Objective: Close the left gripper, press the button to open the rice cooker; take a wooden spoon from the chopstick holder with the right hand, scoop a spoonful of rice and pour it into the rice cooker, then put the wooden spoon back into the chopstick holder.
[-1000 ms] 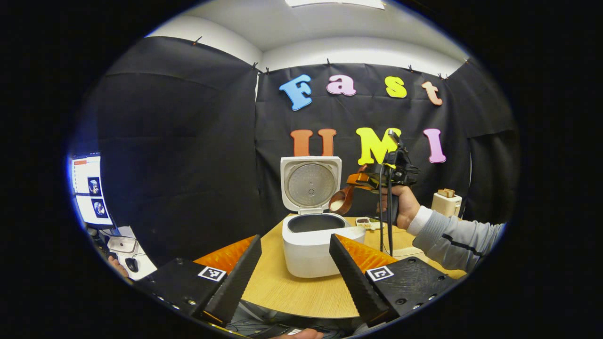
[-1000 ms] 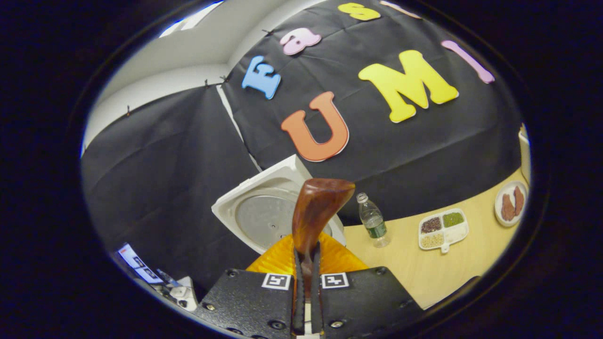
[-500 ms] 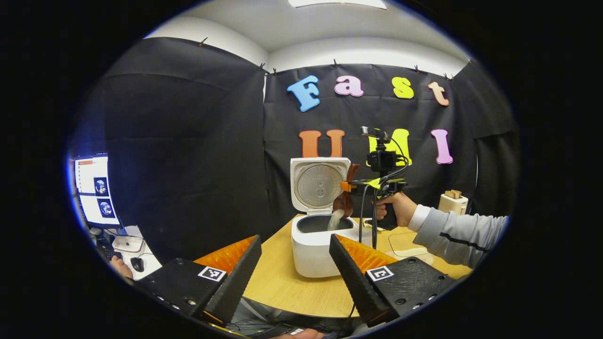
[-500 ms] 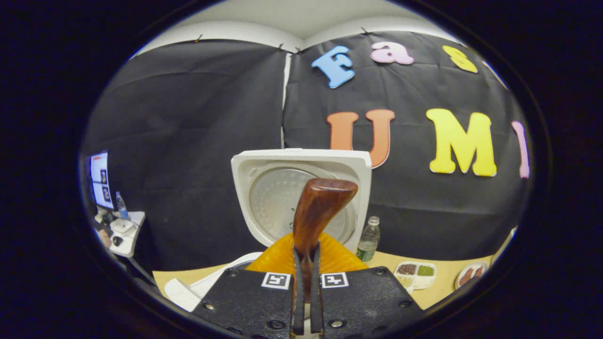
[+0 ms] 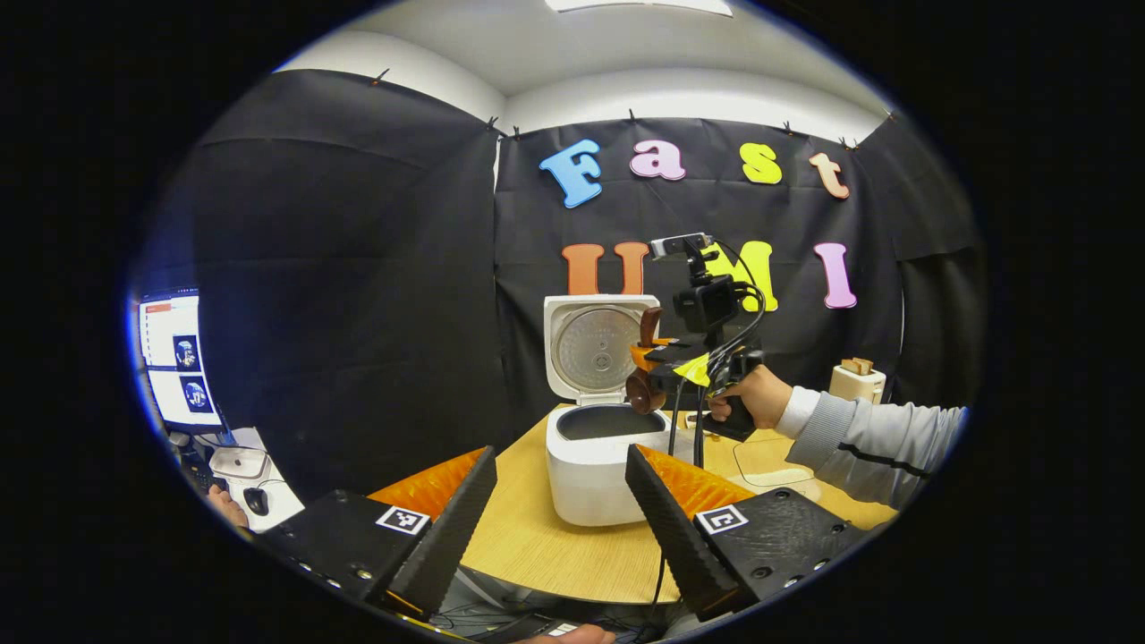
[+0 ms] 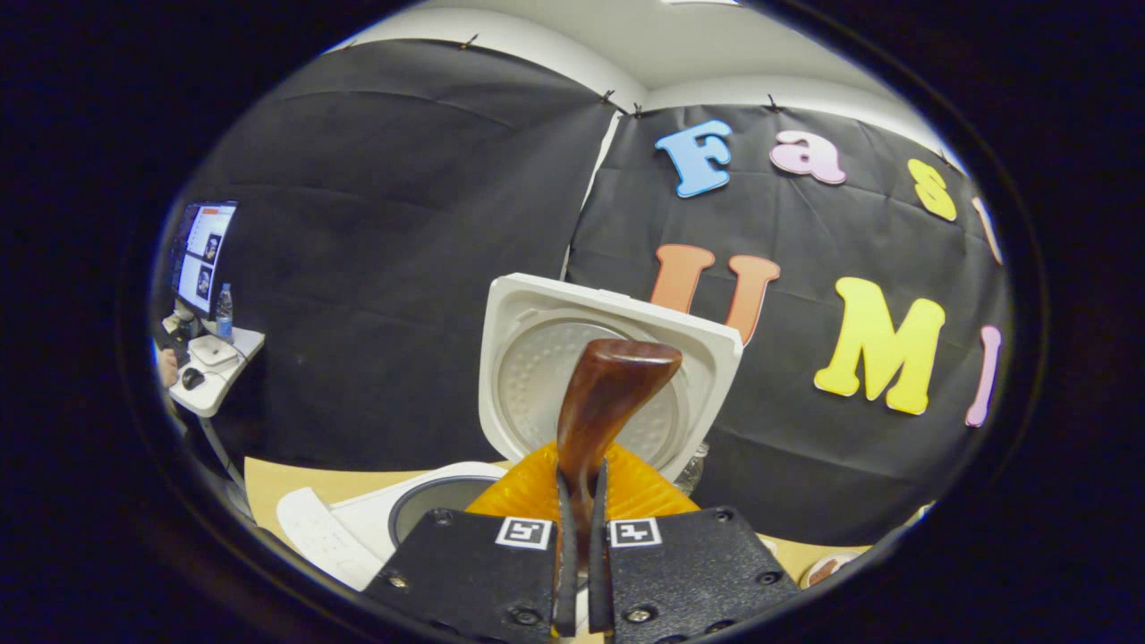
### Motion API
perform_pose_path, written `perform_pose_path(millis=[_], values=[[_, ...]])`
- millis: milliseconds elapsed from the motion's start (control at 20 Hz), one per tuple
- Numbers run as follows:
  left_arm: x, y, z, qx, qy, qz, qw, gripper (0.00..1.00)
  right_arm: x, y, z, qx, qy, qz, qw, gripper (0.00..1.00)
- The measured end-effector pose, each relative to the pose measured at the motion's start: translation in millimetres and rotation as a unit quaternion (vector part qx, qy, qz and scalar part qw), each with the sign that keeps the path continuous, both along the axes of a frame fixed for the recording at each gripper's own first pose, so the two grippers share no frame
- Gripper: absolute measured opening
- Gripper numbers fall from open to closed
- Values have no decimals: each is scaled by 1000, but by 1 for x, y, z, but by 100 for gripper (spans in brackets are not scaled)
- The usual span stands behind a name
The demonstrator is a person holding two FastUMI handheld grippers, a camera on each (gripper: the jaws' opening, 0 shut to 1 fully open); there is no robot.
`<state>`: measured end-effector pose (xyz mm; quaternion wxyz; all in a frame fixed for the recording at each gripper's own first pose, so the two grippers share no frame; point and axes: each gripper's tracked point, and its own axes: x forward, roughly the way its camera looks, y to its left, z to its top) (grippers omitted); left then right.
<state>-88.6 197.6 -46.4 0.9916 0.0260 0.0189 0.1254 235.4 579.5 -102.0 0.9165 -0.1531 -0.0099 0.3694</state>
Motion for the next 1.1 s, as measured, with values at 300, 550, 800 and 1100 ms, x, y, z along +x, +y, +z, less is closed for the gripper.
perform_pose_path(millis=[300,550,800,1100], values=[[21,-22,1,2,0,-18,1000,93,-10,-61,26,40,25,-16,999,10],[42,-54,8,10,-5,-44,999,93,-23,-128,55,73,31,-28,996,11],[68,-86,19,12,-16,-66,998,93,-39,-206,74,114,45,-59,991,10],[104,-127,28,16,-27,-100,994,93,-49,-311,77,126,43,-123,983,10]])
